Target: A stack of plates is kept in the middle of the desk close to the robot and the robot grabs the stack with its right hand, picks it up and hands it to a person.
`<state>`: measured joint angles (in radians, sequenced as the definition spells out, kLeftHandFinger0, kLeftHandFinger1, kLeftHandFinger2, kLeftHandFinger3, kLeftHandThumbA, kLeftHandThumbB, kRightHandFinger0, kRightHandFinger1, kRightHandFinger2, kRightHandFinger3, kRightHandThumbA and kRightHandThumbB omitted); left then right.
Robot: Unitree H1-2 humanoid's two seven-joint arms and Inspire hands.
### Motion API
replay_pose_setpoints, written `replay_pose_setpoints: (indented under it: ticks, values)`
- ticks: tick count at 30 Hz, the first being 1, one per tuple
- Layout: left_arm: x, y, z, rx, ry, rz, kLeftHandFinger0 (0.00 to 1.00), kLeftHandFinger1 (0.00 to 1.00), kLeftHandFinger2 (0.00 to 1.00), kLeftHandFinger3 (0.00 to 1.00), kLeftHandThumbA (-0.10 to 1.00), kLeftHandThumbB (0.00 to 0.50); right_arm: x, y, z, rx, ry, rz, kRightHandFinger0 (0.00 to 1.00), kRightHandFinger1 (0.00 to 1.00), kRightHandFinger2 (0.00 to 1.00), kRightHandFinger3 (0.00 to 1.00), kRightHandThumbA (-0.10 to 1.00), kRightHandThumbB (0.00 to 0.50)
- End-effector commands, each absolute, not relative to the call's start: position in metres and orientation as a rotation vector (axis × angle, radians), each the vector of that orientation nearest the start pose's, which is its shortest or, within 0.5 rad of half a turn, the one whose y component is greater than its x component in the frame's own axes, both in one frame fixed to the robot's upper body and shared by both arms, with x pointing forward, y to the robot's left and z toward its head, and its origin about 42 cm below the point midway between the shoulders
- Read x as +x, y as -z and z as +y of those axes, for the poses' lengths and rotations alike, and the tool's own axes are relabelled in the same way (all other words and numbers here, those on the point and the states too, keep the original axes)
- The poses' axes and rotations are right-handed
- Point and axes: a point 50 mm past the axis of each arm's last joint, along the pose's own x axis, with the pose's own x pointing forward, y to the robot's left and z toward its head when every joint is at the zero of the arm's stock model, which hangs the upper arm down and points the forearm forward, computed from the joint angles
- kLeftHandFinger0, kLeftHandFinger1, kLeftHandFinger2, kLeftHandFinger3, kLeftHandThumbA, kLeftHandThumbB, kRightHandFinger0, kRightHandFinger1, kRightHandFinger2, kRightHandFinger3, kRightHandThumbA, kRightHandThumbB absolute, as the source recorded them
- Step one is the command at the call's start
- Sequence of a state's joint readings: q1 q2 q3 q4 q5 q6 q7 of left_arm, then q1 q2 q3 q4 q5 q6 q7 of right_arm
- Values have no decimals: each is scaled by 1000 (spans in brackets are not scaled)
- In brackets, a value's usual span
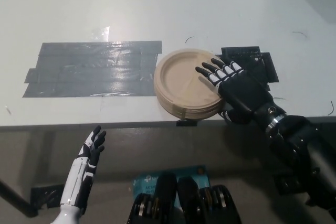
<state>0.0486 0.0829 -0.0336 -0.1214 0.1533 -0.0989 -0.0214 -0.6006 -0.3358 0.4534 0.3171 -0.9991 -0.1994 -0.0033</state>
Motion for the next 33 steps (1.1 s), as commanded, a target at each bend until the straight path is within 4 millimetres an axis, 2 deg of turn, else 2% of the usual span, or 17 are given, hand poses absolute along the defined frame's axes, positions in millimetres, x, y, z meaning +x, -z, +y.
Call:
replay_pose_setpoints:
  ticks: [1, 10, 13, 16, 18, 19, 20, 21, 22, 23, 24, 25, 27, 28, 29, 32, 33]
  values:
    - [268, -130, 227, 231, 50, -212, 1000, 1000, 1000, 1000, 1000, 0, 448, -220, -164, -1478, -383, -666, 1000, 1000, 1000, 1000, 926, 500]
    - [271, -132, 228, 227, 50, -212, 1000, 1000, 1000, 1000, 1000, 0, 451, -216, -165, -1473, -396, -643, 1000, 1000, 1000, 1000, 882, 500]
    - [273, -133, 229, 232, 50, -218, 1000, 1000, 1000, 1000, 1000, 0, 453, -209, -163, -1485, -400, -663, 1000, 1000, 1000, 1000, 882, 500]
    - [274, -134, 229, 234, 51, -218, 1000, 1000, 1000, 1000, 1000, 0, 455, -202, -159, -1488, -439, -647, 1000, 1000, 1000, 1000, 816, 500]
    - [275, -135, 228, 235, 55, -215, 1000, 1000, 1000, 1000, 1000, 0, 459, -192, -157, -1480, -470, -652, 1000, 1000, 1000, 1000, 674, 500]
    - [275, -134, 227, 234, 56, -216, 1000, 1000, 1000, 1000, 1000, 0, 463, -184, -153, -1499, -454, -699, 979, 924, 946, 1000, 418, 386]
    - [276, -134, 227, 233, 57, -216, 1000, 1000, 1000, 1000, 1000, 0, 464, -180, -151, -1506, -448, -717, 760, 770, 827, 957, 393, 416]
    - [276, -134, 227, 237, 59, -218, 1000, 1000, 1000, 1000, 1000, 0, 464, -171, -148, -1532, -384, -768, 72, 139, 333, 602, -41, 364]
    - [276, -134, 227, 238, 61, -219, 1000, 1000, 1000, 1000, 1000, 0, 465, -167, -147, -1555, -350, -796, 14, 34, 251, 508, -88, 356]
    - [277, -135, 227, 239, 62, -221, 1000, 1000, 1000, 1000, 1000, 0, 466, -165, -147, -1565, -335, -807, 3, 7, 203, 336, -98, 337]
    - [278, -136, 227, 239, 62, -224, 1000, 1000, 1000, 1000, 1000, 0, 468, -161, -146, -1570, -326, -810, 1, 20, 261, 253, -100, 313]
    - [278, -137, 227, 237, 60, -227, 1000, 1000, 1000, 1000, 1000, 0, 470, -157, -146, -1566, -327, -812, 0, 41, 332, 244, -100, 292]
    - [279, -138, 226, 240, 64, -231, 1000, 1000, 1000, 1000, 1000, 0, 475, -152, -150, -1535, -331, -817, 0, 95, 458, 222, -100, 288]
    - [280, -139, 226, 240, 68, -234, 1000, 1000, 1000, 1000, 1000, 0, 476, -151, -152, -1514, -315, -837, 0, 72, 454, 324, -100, 302]
    - [280, -140, 225, 240, 71, -236, 1000, 1000, 1000, 1000, 1000, 0, 477, -150, -153, -1500, -306, -839, 0, 69, 462, 365, -100, 289]
    - [283, -141, 225, 242, 72, -239, 1000, 1000, 1000, 1000, 1000, 0, 479, -152, -156, -1493, -290, -842, 0, 28, 436, 397, -100, 290]
    - [283, -141, 225, 239, 71, -238, 1000, 1000, 1000, 1000, 1000, 0, 479, -153, -156, -1497, -283, -848, 0, 9, 403, 459, -100, 311]
